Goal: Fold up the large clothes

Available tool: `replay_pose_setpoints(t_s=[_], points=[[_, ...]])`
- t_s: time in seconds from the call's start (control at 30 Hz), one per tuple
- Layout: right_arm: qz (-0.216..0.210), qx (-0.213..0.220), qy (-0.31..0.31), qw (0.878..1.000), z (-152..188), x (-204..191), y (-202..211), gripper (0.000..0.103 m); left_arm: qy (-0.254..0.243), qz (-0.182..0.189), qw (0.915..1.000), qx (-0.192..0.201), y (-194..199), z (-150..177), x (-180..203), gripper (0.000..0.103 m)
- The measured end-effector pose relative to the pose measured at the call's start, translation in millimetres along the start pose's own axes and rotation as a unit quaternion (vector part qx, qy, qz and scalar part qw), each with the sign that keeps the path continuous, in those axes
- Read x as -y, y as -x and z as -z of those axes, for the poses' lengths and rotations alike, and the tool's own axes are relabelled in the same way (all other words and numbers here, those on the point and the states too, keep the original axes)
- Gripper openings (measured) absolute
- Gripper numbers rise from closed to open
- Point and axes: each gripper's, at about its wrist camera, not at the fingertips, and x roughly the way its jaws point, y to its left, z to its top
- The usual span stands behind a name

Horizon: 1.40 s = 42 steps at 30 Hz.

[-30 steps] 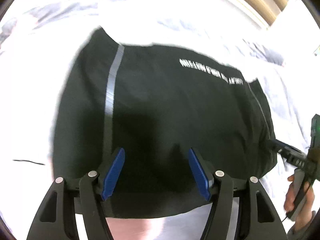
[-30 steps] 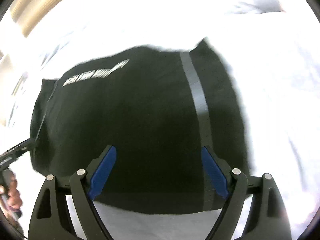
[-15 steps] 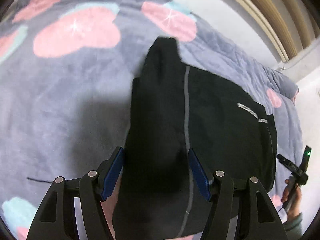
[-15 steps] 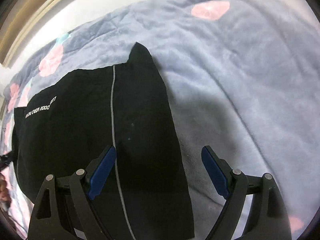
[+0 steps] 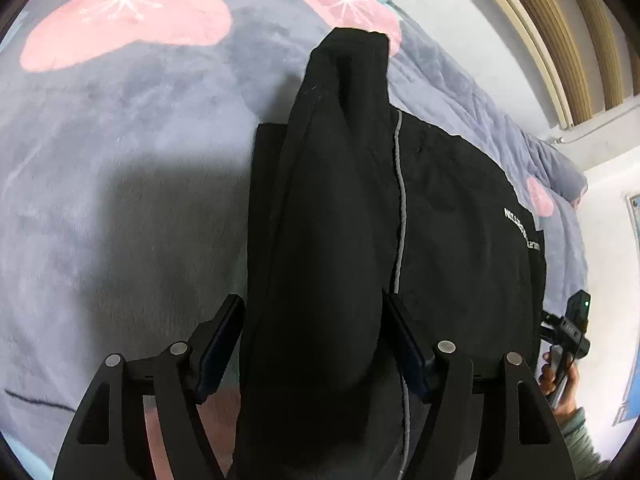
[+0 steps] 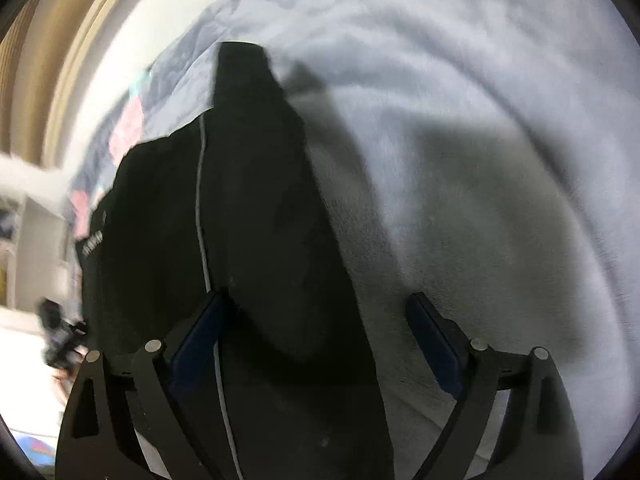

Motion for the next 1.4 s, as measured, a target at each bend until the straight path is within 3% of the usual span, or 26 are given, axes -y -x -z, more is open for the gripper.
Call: replay_pose_setpoints(t_s=[0.27,0.37,0.5,0.53,0.63,0.73,0.8,0.83,0.87,0.93,1.0,1.1,1.17,1.27,1.33,1.37,1.4], points=[[-0.089,-0.033,-0.002,0.996,-7,5,-17,0.098,0.021,0.036,0.9988,-0.025,-11,-3,-10,0.075],[-0.12,-0.054,0.017,0.991,-1,0,-15,0.098,-0.004,0.025,0.9995,-0.019,-2,1,0,0.075],[-0.106,-0.06,0.019,0.992,-1,0,-28,0.099,-0.009,0.036,0.9987,-0.036,-7,2,-1,0.076],[-0.116,-0.058,0.006,0.992,-4,2,-33,0.103,0.004,0.051,0.9976,-0.047,-13,0,-6,0.076],[-0.138,-0.053,-0.013,0.989,-11,2,-45,0.103,0.039,0.09,0.993,-0.067,-25,-6,-20,0.082],[-0.135,-0.053,0.012,0.989,-13,-12,-51,0.103,0.061,0.112,0.9892,-0.072,-36,-10,-27,0.083],[-0.143,-0.052,0.032,0.988,-10,-21,-50,0.087,0.053,0.114,0.9898,-0.067,-35,-11,-23,0.082],[-0.161,-0.053,0.032,0.985,-7,-22,-47,0.063,0.047,0.11,0.9909,-0.061,-35,-10,-18,0.074],[-0.177,-0.053,0.028,0.982,-6,-23,-44,0.053,0.037,0.103,0.9926,-0.052,-34,-10,-13,0.068],[-0.172,-0.043,0.043,0.983,-2,-32,-38,0.046,0.021,0.1,0.9945,-0.024,-20,-5,-5,0.04],[-0.163,-0.034,0.05,0.985,3,-41,-31,0.045,0.005,0.105,0.9945,-0.002,-3,2,4,0.033],[-0.162,-0.043,0.049,0.985,3,-44,-35,0.052,0.018,0.114,0.9933,-0.007,0,3,5,0.034],[-0.162,-0.061,0.024,0.985,-4,-35,-46,0.075,0.036,0.122,0.9916,-0.023,-11,-6,0,0.041],[-0.192,-0.074,-0.003,0.979,-4,-25,-59,0.081,0.056,0.12,0.9902,-0.045,-32,-13,-6,0.067],[-0.193,-0.07,-0.002,0.979,-4,-30,-64,0.08,0.065,0.133,0.9872,-0.058,-43,-13,-6,0.072],[-0.196,-0.069,0.002,0.978,-3,-35,-64,0.066,0.071,0.137,0.9865,-0.056,-45,-14,-7,0.072],[-0.205,-0.068,0.006,0.976,-3,-34,-61,0.059,0.074,0.133,0.987,-0.052,-44,-14,-7,0.065]])
